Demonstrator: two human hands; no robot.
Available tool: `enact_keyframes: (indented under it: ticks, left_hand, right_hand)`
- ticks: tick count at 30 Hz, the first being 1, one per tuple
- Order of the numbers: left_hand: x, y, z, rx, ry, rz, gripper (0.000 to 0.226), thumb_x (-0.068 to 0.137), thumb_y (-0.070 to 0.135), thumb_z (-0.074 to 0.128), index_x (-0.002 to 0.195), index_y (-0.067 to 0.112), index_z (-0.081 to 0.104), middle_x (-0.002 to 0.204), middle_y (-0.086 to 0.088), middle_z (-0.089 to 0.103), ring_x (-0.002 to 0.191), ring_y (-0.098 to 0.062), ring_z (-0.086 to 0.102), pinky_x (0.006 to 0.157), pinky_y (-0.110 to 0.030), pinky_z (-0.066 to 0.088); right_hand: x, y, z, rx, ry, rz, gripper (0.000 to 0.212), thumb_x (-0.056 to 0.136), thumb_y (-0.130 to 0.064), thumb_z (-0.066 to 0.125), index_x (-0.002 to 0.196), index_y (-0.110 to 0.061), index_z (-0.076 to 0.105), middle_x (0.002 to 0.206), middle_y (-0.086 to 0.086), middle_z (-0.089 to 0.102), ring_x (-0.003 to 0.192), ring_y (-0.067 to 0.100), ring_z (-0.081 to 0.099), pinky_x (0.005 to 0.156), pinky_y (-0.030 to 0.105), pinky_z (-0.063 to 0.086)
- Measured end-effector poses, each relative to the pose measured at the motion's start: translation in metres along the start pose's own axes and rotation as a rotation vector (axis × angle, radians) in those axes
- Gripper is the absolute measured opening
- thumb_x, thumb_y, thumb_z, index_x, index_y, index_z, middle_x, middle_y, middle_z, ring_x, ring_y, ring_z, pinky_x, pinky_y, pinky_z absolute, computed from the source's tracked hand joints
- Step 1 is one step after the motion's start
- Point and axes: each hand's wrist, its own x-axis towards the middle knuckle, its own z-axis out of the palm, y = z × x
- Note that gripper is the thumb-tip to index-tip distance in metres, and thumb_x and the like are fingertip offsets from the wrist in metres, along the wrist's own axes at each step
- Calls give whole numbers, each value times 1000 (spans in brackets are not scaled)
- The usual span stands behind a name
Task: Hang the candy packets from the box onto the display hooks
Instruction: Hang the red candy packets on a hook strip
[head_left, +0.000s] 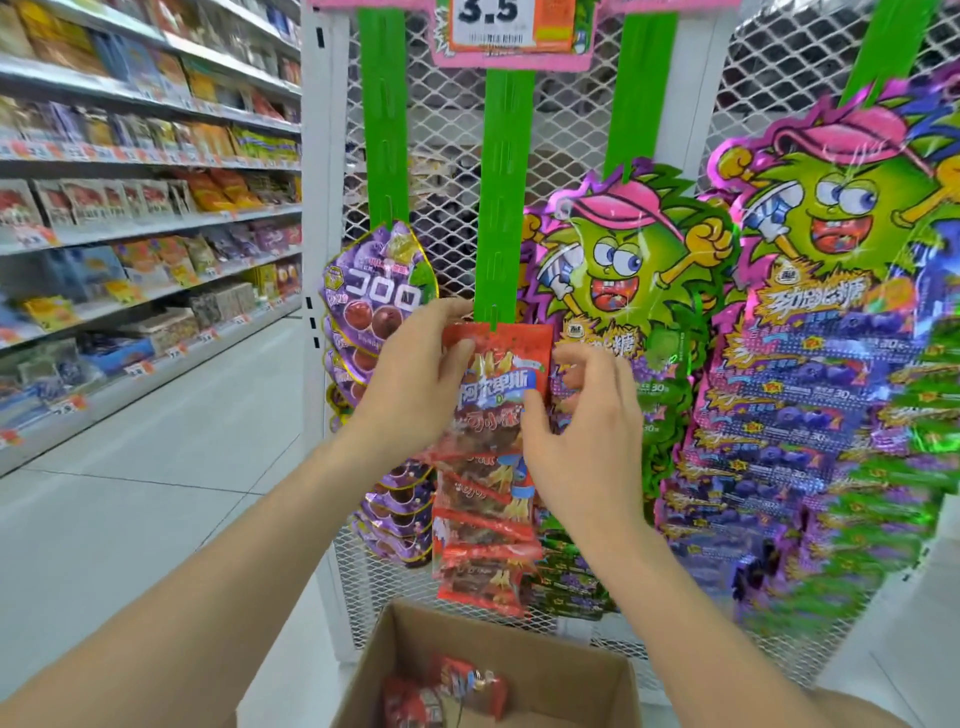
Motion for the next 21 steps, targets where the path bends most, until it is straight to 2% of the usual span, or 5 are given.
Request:
enact_keyframes:
  ticks: [4, 8, 13, 17, 21]
  left_hand:
    - [-34, -17, 18, 149, 122, 150, 53, 97, -4, 59, 148, 8, 52, 150, -11, 47, 140, -25, 46, 119, -35, 37]
    - [-90, -43, 42, 263, 104, 219, 29, 88, 2, 67, 116, 8, 68, 124, -11, 57, 110, -36, 56, 93, -48, 49]
    - [-169, -99, 84, 332, -474, 149, 9, 82, 22, 53, 88, 19, 60, 90, -4, 59, 85, -32, 57, 73, -44, 49]
    - [-212, -126, 123, 300, -1038, -117, 9, 93, 16, 55, 89, 22, 61, 93, -4, 70, 97, -32, 68, 71, -34, 43]
    - [-260, -162, 158, 330, -1227, -302, 16, 100, 28, 53, 106, 18, 64, 115, -16, 70, 109, -40, 68, 85, -44, 55]
  right_hand:
    - [-28, 17, 5, 92, -88, -86, 16, 92, -9, 67, 100, -22, 63, 86, -9, 59, 78, 8, 57, 71, 19, 43]
    - [-70, 55, 26, 38, -586, -11, 10, 85, -18, 61, 86, -26, 66, 64, -9, 64, 60, 13, 59, 62, 33, 51]
    - [-152, 148, 79, -223, -1255, 245, 29, 84, -27, 54, 87, -12, 78, 83, 4, 76, 85, 23, 72, 80, 37, 60]
    - [-233, 228, 107, -360, -1333, 531, 29, 80, -30, 52, 80, -14, 75, 89, 7, 77, 96, 31, 74, 85, 34, 58]
    - [-297, 268, 133, -486, -1306, 637, 25, 94, -21, 57, 114, -10, 67, 118, 17, 70, 116, 40, 67, 95, 41, 54]
